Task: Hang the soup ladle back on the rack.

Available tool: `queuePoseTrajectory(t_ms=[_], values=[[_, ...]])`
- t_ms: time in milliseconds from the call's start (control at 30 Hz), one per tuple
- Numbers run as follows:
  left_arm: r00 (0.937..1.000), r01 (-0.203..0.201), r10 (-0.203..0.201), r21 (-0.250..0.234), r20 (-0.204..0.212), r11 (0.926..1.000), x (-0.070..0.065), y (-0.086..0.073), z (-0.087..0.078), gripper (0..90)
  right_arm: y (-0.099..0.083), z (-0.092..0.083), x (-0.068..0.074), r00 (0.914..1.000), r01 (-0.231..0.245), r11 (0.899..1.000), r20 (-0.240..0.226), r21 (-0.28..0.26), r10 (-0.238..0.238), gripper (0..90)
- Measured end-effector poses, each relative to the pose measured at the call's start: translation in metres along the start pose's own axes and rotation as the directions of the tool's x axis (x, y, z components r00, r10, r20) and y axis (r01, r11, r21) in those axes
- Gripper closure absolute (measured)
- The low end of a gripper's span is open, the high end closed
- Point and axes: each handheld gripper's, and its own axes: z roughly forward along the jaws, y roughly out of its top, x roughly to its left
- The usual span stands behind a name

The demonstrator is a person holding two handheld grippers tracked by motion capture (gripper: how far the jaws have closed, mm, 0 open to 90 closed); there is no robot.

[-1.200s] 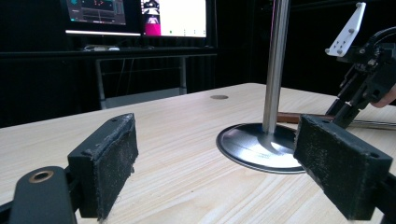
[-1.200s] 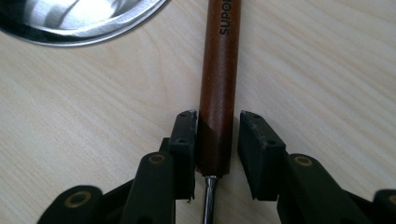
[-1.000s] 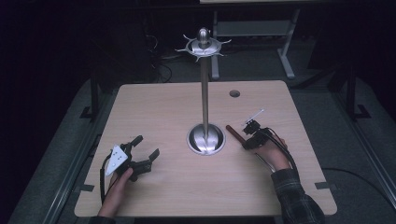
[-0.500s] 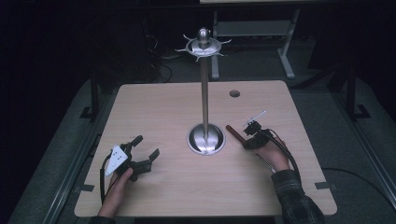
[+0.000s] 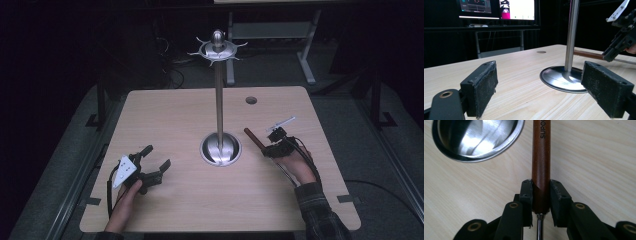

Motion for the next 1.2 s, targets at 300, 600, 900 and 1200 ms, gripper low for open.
queuePoseTrajectory(t_ms=[300, 600, 900, 1200], values=[[1.0000, 0.000, 0.000, 0.000, 0.001, 1.0000, 0.000, 0.000, 0.000, 13.1, -0.002, -0.019, -0.004, 0.9993, -0.028, 0.996, -0.028, -0.081, 0.025, 73.0], [1.0000, 0.001, -0.001, 0.001, 0.000, 1.0000, 0.000, 0.000, 0.000, 13.1, -0.003, -0.044, -0.006, 0.9994, -0.017, 0.985, -0.032, -0.174, 0.012, 73.1], [1.0000, -0.001, 0.001, 0.001, 0.000, 1.0000, 0.000, 0.000, 0.000, 13.1, -0.005, -0.066, -0.008, 0.9964, -0.025, 0.952, -0.084, -0.306, -0.001, 73.1], [1.0000, -0.001, 0.001, 0.001, 0.000, 1.0000, 0.000, 0.000, 0.000, 13.1, -0.007, -0.080, -0.009, 0.9937, -0.016, 0.923, -0.108, -0.385, -0.028, 73.1]])
